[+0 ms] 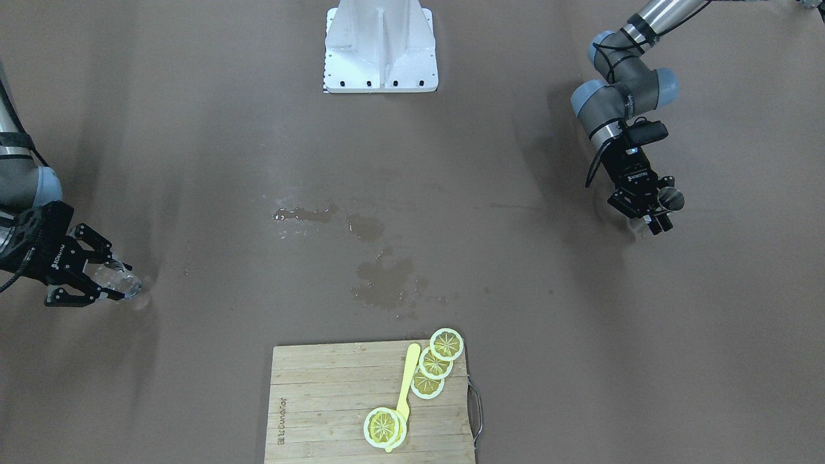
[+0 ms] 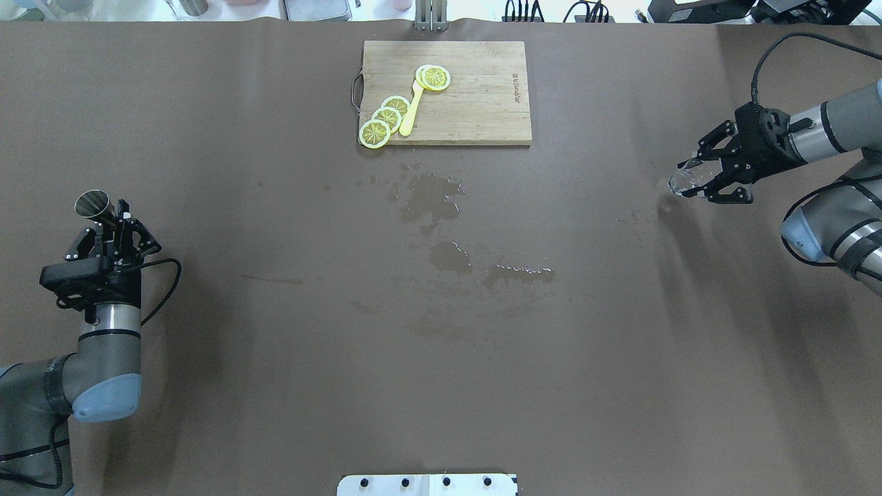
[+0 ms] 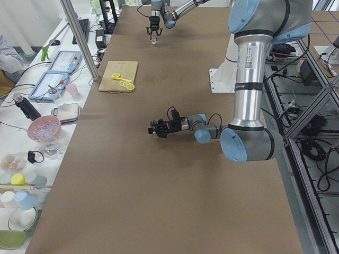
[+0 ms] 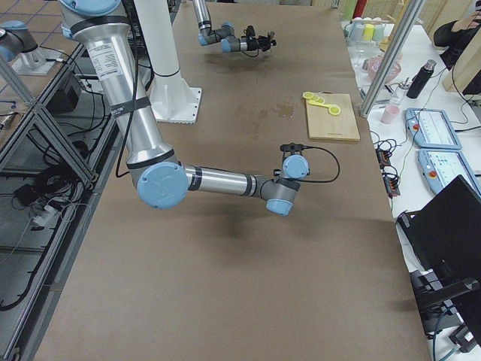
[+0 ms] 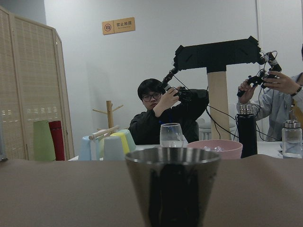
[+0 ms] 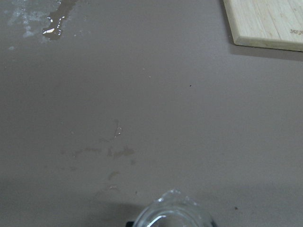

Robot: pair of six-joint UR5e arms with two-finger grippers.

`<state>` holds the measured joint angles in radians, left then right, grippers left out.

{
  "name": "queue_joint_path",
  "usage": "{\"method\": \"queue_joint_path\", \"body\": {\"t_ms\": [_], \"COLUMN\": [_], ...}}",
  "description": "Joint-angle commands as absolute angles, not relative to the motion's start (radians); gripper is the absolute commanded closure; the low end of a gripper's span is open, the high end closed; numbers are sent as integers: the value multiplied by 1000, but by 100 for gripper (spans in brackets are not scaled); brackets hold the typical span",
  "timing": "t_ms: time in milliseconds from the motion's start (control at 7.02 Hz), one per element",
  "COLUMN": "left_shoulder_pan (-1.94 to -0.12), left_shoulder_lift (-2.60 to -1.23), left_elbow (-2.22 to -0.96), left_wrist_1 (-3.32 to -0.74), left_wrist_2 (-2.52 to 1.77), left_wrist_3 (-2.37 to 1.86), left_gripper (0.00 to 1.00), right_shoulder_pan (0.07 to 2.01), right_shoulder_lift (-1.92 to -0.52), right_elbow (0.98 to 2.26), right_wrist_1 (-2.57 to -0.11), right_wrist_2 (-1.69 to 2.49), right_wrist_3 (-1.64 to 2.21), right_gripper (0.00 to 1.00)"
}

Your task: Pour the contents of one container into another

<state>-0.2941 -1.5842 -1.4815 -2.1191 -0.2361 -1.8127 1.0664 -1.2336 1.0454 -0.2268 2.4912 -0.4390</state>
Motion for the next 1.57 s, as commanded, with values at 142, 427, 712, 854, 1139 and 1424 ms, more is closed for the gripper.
{"method": "queue_joint_path", "body": {"t_ms": [142,427,712,854,1139,1424], "left_shoulder_pan": [-291,-285,-278,-276,-267,-220], "left_shoulder_lift": [-1588,-1589,-1591,-1589,-1583,-1544], "left_elbow": [-1467,-1470,-1479,-1480,-1492,-1561], "left_wrist_1": [-2066,-2031,-2014,-2013,-2011,-2011], "left_wrist_2": [-232,-233,-232,-232,-195,-112], "left_wrist_3": [-1945,-1945,-1944,-1942,-1937,-1933], "left_gripper": [100,81,2,1,1,1], "right_shoulder_pan": [1057,1055,1054,1054,1054,1054], "right_shoulder_lift": [-1235,-1232,-1229,-1227,-1223,-1221], "right_elbow": [1039,1039,1039,1039,1037,1037], "right_wrist_1": [-224,-224,-224,-222,-224,-224], "right_wrist_2": [2488,2485,2485,2485,2485,2484], "right_wrist_3": [-437,-428,-426,-426,-426,-426], "right_gripper": [100,52,21,17,9,8]}}
